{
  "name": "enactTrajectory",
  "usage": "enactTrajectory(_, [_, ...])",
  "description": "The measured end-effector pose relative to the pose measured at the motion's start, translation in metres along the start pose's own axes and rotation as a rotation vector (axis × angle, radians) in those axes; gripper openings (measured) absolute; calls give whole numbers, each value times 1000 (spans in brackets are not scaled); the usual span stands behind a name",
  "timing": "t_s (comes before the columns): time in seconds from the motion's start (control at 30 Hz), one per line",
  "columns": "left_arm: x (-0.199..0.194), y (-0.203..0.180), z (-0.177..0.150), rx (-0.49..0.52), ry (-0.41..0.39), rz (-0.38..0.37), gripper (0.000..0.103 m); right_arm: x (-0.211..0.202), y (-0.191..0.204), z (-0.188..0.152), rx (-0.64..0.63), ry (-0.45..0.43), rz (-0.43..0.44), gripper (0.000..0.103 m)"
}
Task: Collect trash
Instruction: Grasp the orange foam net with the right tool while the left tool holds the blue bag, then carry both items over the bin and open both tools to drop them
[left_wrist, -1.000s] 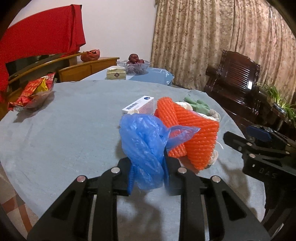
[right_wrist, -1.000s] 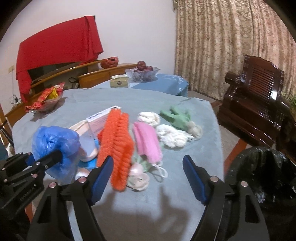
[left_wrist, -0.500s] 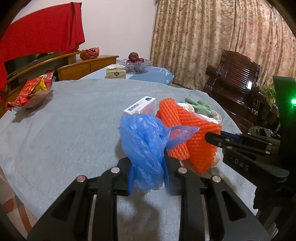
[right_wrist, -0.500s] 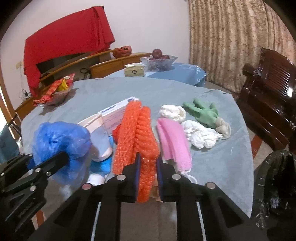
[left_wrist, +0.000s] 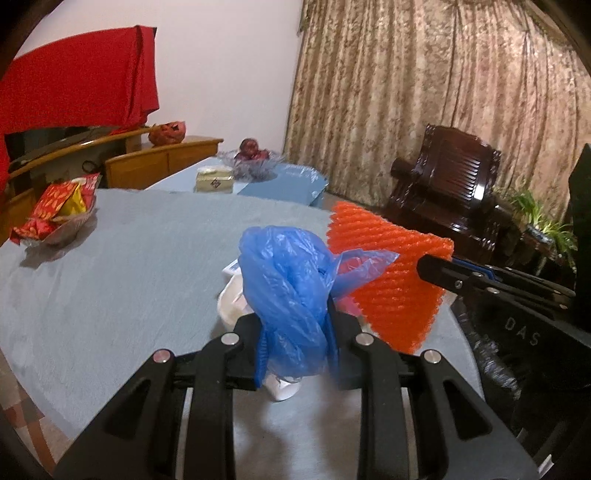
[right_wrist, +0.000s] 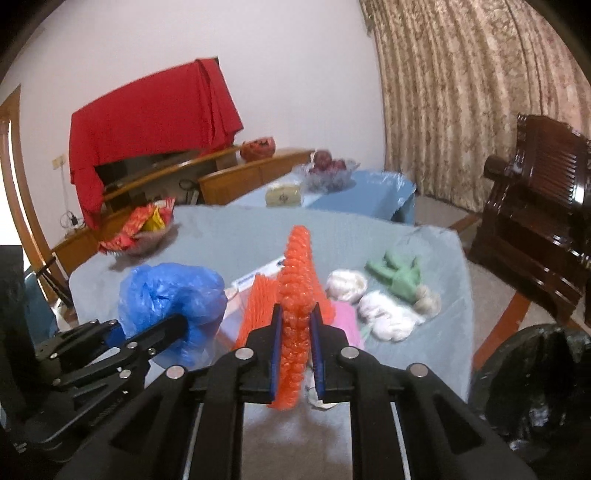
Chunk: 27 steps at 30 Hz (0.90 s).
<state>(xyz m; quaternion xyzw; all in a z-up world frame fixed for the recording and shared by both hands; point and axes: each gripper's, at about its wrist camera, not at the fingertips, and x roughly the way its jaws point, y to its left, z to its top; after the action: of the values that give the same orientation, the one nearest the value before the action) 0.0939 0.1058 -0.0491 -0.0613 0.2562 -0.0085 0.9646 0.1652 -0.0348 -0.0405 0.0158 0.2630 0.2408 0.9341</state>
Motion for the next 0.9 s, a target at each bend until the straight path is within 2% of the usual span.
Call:
enactTrajectory(0.23, [-5,-40,10,31,-12,-79,24,-43,-30,8,32,-59,-67,14])
enactTrajectory(0.4, [3,-81,15,77,7,-149,24,-72,-60,6,63,-81,-159,14])
enactTrajectory(0.67, [22,-141,11,136,44,-239,24,-107,-116,-15,124,-58,-324,14])
enactTrajectory(0.9, [35,-195,5,187,65,-329,25,-129,-157,-37,181,-35,-424,14])
